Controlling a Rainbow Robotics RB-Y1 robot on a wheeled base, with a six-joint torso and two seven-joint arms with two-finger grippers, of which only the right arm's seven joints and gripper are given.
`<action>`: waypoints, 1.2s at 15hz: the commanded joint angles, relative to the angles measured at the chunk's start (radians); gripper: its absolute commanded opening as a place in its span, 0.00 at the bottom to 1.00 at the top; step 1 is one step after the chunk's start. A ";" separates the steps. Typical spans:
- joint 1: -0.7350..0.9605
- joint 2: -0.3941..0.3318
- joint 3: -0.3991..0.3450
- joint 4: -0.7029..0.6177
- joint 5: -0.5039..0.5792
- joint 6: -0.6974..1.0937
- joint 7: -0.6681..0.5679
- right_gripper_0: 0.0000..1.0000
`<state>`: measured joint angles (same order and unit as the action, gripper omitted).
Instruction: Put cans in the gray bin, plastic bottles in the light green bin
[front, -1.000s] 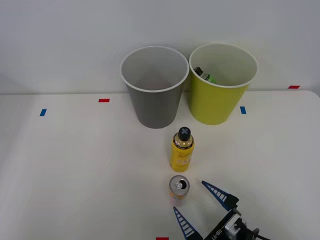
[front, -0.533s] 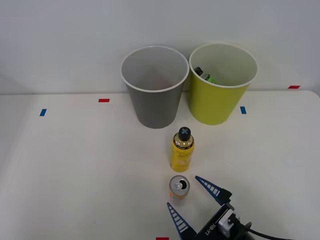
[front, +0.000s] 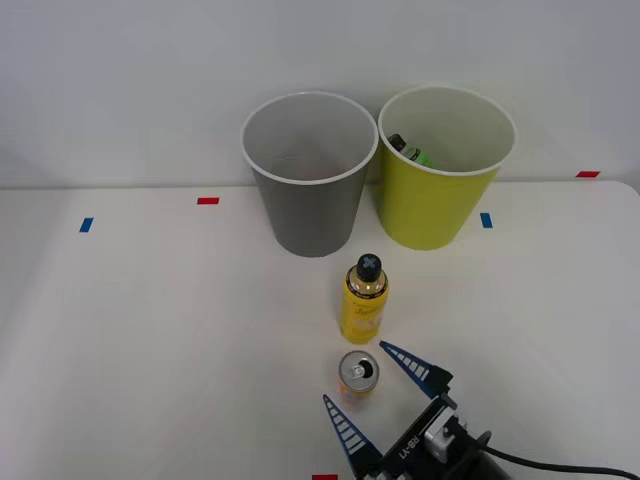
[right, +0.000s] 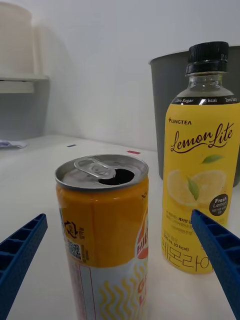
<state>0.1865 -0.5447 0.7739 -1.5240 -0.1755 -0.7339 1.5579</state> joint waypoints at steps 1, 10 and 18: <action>-0.013 0.011 0.002 0.001 -0.001 0.021 -0.002 1.00; -0.010 -0.004 0.010 -0.011 -0.001 0.022 -0.006 1.00; -0.009 0.012 0.010 -0.018 -0.004 0.022 0.010 0.00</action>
<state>0.1773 -0.5345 0.7849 -1.5407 -0.1784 -0.7114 1.5645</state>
